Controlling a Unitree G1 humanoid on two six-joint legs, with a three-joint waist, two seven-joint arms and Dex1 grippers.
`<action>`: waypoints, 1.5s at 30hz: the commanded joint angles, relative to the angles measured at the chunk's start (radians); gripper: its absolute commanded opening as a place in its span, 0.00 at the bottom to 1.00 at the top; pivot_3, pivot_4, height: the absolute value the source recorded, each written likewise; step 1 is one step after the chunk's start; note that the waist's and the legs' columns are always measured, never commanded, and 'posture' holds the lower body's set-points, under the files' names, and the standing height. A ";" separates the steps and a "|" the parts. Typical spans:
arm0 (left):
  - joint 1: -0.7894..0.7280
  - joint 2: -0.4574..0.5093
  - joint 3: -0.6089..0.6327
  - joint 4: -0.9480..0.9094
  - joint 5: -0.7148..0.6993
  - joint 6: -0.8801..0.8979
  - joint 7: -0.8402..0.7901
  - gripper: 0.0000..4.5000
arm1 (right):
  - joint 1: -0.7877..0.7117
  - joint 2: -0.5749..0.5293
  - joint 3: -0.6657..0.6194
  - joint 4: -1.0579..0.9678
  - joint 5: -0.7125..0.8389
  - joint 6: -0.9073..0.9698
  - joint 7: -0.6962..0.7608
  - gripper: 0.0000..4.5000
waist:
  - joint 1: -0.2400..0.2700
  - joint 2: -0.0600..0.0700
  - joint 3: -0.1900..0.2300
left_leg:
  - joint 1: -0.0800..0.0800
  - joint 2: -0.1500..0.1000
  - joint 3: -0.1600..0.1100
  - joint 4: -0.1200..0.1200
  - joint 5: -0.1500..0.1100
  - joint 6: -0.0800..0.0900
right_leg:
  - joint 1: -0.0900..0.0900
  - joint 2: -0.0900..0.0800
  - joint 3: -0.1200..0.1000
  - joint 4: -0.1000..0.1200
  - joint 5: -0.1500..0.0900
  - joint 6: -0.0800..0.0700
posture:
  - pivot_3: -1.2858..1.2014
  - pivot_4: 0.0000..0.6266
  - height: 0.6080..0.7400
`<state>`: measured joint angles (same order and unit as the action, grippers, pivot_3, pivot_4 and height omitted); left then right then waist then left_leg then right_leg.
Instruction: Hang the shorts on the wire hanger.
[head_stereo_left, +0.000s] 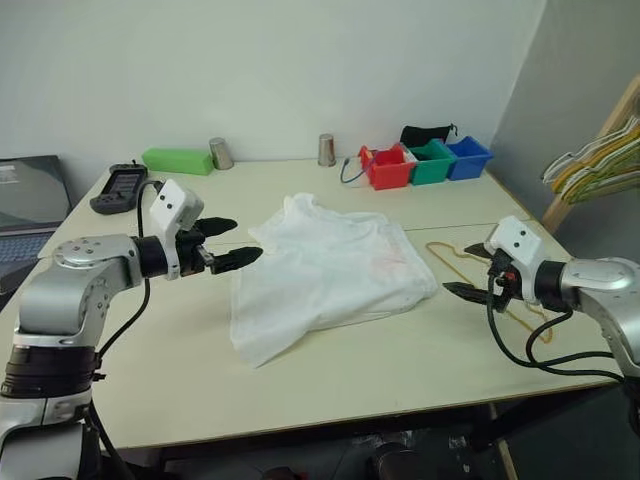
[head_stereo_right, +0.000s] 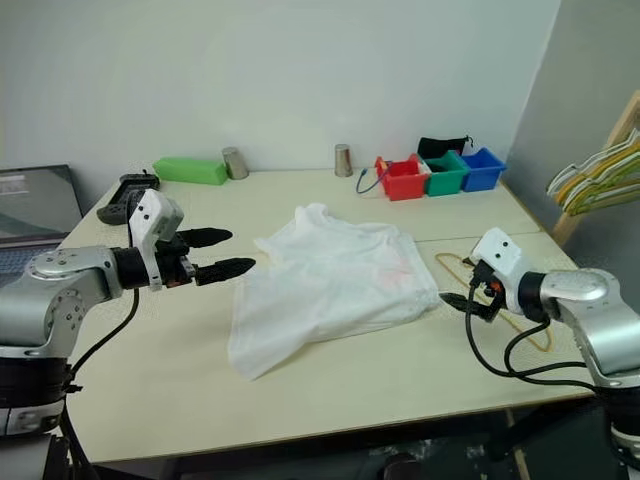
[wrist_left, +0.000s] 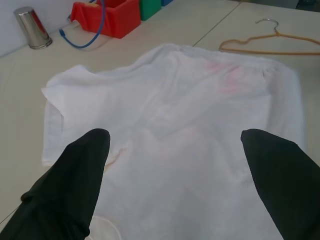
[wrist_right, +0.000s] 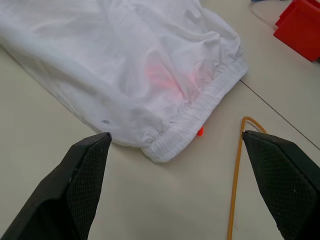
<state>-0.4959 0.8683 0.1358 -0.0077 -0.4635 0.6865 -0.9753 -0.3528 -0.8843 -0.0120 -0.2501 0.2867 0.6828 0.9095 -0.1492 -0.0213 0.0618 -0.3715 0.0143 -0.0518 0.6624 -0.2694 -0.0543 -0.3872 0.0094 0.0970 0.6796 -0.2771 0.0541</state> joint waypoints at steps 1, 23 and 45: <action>-0.061 0.010 0.034 0.037 0.015 -0.031 0.024 1.00 | -0.057 -0.012 -0.023 0.023 -0.007 -0.033 -0.001 0.98 | -0.001 0.000 0.000 | 0.000 0.000 0.000 0.000 0.000 0.000 | 0.000 0.000 0.000 0.000 0.000 0.000 | 0.46 0.00 1.00; 0.194 0.089 -0.003 -0.298 -0.110 0.078 -0.103 1.00 | -0.121 -0.137 0.185 0.144 -0.176 -0.255 0.178 0.98 | 0.005 0.000 0.001 | -0.002 0.000 0.001 -0.001 0.000 0.000 | -0.002 -0.001 0.001 -0.001 0.000 0.000 | 0.49 0.01 1.00; 0.292 0.012 -0.351 -0.052 0.281 -0.358 -0.134 1.00 | -0.489 0.156 0.452 0.854 -0.502 -0.744 0.246 0.98 | 0.011 0.000 0.004 | 0.007 0.001 0.003 -0.001 -0.002 0.003 | 0.004 -0.001 0.002 0.001 -0.002 -0.004 | 0.50 0.00 1.00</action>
<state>-0.1777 0.8876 -0.2140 -0.0762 -0.2027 0.3648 -1.1037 -0.8037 -0.7350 0.4484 0.5816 -0.2002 -0.0259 1.1535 -0.1383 -0.0217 0.0653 -0.3649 0.0149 -0.0490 0.6614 -0.2712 -0.0515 -0.3828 0.0088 0.0992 0.6808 -0.2783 0.0492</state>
